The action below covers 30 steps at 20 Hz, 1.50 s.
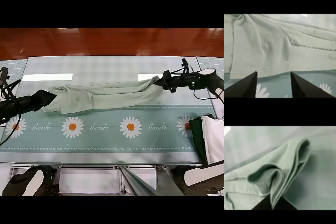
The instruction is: Fold the shirts.
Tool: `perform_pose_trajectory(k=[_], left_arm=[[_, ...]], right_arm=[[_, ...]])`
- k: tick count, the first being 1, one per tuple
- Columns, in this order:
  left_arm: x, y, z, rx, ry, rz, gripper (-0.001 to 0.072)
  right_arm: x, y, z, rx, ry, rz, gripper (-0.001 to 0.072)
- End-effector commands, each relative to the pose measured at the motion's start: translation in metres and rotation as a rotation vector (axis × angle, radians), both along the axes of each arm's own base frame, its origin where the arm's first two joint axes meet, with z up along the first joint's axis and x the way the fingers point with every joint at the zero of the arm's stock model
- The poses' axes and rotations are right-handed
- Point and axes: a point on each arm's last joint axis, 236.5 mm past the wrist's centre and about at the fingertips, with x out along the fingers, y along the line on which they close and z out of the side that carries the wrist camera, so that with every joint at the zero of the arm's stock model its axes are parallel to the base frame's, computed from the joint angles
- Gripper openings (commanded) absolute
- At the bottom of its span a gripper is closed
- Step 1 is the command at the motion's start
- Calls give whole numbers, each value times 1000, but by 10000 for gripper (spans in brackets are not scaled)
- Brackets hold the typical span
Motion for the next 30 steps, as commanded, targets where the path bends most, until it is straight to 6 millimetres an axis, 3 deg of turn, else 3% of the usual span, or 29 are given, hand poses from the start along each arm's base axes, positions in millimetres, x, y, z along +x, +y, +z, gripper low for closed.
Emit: perform_pose_trajectory(k=[1, 3, 4, 5, 6, 8, 13, 17, 20, 23, 26, 28, 30], left_arm=[[-1, -3, 0, 0, 1, -10, 507], [-2, -16, -2, -1, 5, -48, 496], [-3, -27, -5, -2, 11, -78, 327], [-2, -38, -9, 0, 16, -107, 80], [1, -51, -15, 8, 15, -138, 22], [11, -87, -24, 4, 16, -206, 22], [37, -225, -54, -43, 134, -444, 21], [40, -339, -82, -99, 296, -629, 21], [29, -408, -93, -129, 353, -720, 21], [12, -455, -98, -150, 357, -771, 21], [-27, -482, -101, -125, 359, -894, 21], [-33, -482, -101, -119, 371, -916, 21], [-17, -464, -87, -116, 357, -918, 21]], right_arm=[[-13, -23, 45, -134, -80, 27, 23], [-25, -36, 78, -203, -131, 30, 22], [-33, -40, 93, -235, -154, 38, 23], [-41, -44, 109, -267, -177, 42, 23], [-50, -46, 124, -294, -197, 44, 23], [-68, -46, 155, -343, -247, 55, 23], [-115, -31, 222, -385, -363, 61, 22], [-145, -20, 248, -388, -397, 70, 22], [-155, -16, 254, -390, -407, 75, 23], [-156, -16, 255, -388, -408, 73, 23], [-153, -17, 257, -388, -419, 63, 23], [-151, -18, 259, -389, -427, 55, 23], [-151, -17, 258, -385, -424, 55, 23]])
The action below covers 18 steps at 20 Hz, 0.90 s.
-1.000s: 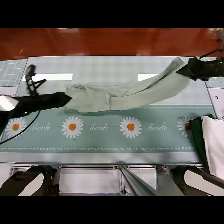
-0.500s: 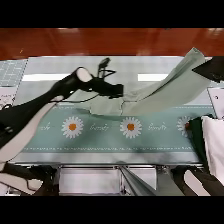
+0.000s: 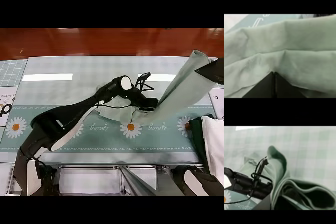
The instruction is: Fold the shirts.
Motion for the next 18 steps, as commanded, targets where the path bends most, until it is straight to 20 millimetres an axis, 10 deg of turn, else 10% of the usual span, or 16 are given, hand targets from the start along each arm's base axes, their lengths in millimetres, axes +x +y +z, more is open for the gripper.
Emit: perform_pose_trajectory(k=[1, 5, 9, 14, 18], left_arm=[[12, 22, 17, 15, -23, -39, 21], [90, 136, 70, 138, -173, 74, 22], [133, 268, 137, 187, -295, 310, 21], [100, 408, 158, 273, -333, 528, 22], [56, 459, 136, 308, -273, 655, 22]], right_arm=[[2, 2, 0, 18, 2, -2, 22], [18, 31, -7, 87, 13, 73, 23], [48, 121, -37, 129, 27, 231, 23], [77, 230, -106, 260, 116, 326, 23], [85, 283, -166, 326, 234, 368, 23]])
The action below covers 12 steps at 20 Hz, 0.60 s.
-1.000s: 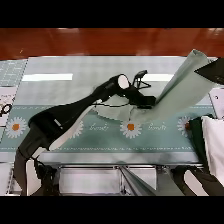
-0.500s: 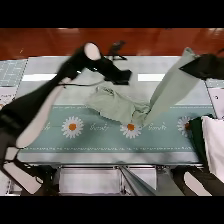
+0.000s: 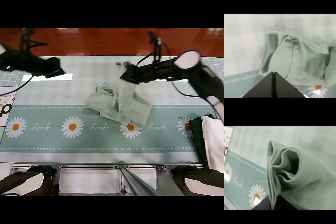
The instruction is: Fold the shirts.
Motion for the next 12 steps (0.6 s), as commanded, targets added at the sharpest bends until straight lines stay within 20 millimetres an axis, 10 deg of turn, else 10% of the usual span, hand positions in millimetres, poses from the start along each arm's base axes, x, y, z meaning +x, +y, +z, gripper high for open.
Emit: perform_pose_trajectory(k=[1, 7, 10, 12], left_arm=[[-38, 43, -22, 17, 35, 106, 22], [-65, 40, -71, 6, 158, 114, 22], [-65, 41, -80, 7, 161, 130, 22], [-64, 42, -81, 7, 156, 136, 22]], right_arm=[[7, 58, -47, 60, 87, 45, 23], [21, 107, -85, 89, 160, 63, 24], [32, 107, -89, 108, 161, 21, 408], [22, 97, -81, 116, 202, 67, 409]])
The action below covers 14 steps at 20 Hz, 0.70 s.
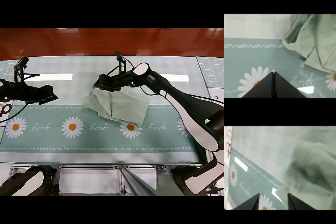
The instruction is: Fold the shirts.
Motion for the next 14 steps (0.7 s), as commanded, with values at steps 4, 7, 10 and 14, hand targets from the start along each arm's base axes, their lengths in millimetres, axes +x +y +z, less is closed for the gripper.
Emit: perform_pose_trajectory(k=[4, 7, 10, 14], left_arm=[[-2, 2, -7, 2, 4, 12, 22], [-2, 2, -7, 1, 4, 12, 22], [-2, 2, -7, 1, 4, 12, 23], [-2, 2, -7, 1, 4, 12, 22]], right_arm=[[-26, -87, 50, -21, 99, 127, 408], [-35, -208, 89, -364, -25, 20, 411], [-65, -332, 103, -728, -116, -288, 416], [-133, -373, 16, -655, 38, -534, 415]])
